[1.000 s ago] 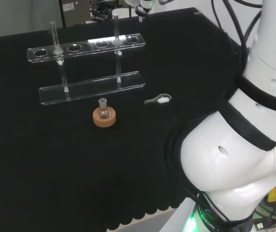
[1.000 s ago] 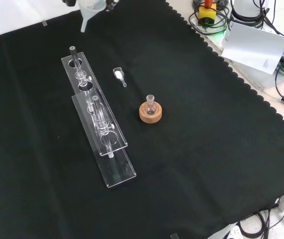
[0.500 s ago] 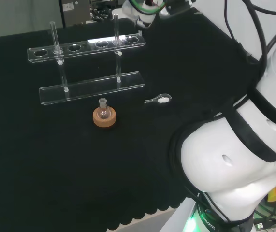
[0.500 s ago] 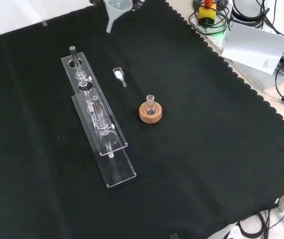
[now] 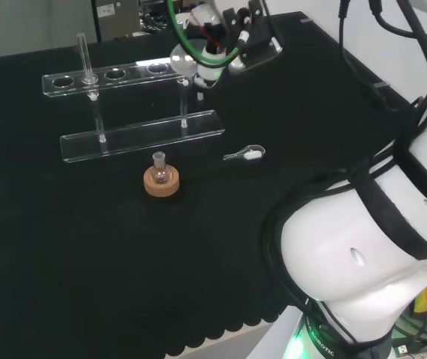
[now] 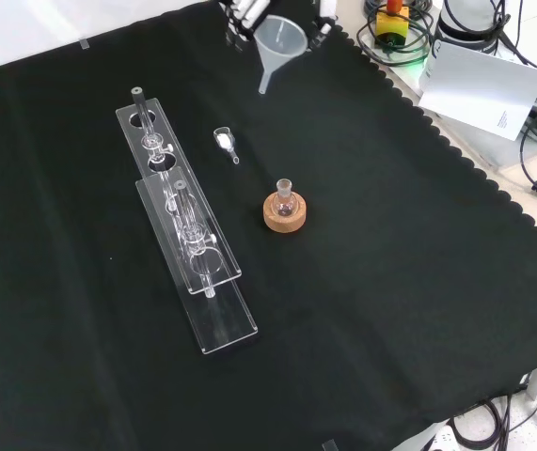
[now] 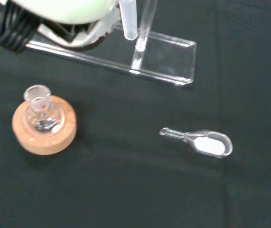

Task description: Place the funnel on the round-bottom flask.

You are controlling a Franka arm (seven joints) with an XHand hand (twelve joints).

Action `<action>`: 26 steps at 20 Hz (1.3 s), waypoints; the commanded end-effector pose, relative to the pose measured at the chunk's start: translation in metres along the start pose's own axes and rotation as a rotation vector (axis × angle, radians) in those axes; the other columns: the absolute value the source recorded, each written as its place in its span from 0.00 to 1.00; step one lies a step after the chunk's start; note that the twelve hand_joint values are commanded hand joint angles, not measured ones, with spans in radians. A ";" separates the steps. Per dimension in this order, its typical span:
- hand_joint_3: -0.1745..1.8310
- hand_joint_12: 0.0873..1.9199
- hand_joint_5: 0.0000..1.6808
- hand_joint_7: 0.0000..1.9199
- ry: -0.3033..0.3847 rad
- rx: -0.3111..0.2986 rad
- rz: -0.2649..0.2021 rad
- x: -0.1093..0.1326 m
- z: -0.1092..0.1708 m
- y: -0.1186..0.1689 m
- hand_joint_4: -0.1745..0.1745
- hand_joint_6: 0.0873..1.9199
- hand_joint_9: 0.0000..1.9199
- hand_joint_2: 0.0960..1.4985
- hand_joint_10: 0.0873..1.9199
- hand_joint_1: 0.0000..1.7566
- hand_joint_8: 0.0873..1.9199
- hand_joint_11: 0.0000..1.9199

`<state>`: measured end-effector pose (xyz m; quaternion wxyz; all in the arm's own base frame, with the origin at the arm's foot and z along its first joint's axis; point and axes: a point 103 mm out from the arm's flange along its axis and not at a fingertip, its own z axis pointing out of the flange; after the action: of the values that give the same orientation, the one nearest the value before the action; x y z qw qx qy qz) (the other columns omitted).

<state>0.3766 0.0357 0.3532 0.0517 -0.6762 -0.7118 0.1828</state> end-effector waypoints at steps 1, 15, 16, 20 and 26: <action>0.45 0.71 0.38 0.19 0.020 0.040 -0.037 0.031 0.022 0.001 0.47 0.44 0.27 0.42 0.27 0.53 0.31 0.05; 0.45 0.71 0.38 0.19 0.058 0.089 -0.079 0.051 0.050 0.036 0.47 0.44 0.27 0.42 0.27 0.54 0.31 0.05; 0.45 0.71 0.38 0.19 0.077 0.090 -0.081 0.053 0.051 0.037 0.47 0.44 0.27 0.42 0.27 0.54 0.31 0.05; 0.45 0.71 0.38 0.19 0.093 0.094 -0.103 0.056 0.052 0.042 0.47 0.44 0.27 0.42 0.27 0.54 0.31 0.05; 0.45 0.71 0.39 0.19 0.103 0.100 -0.120 0.068 0.056 0.051 0.47 0.44 0.27 0.42 0.27 0.54 0.31 0.05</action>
<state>0.3954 0.0846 0.2794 0.1261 -0.6415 -0.7346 0.1816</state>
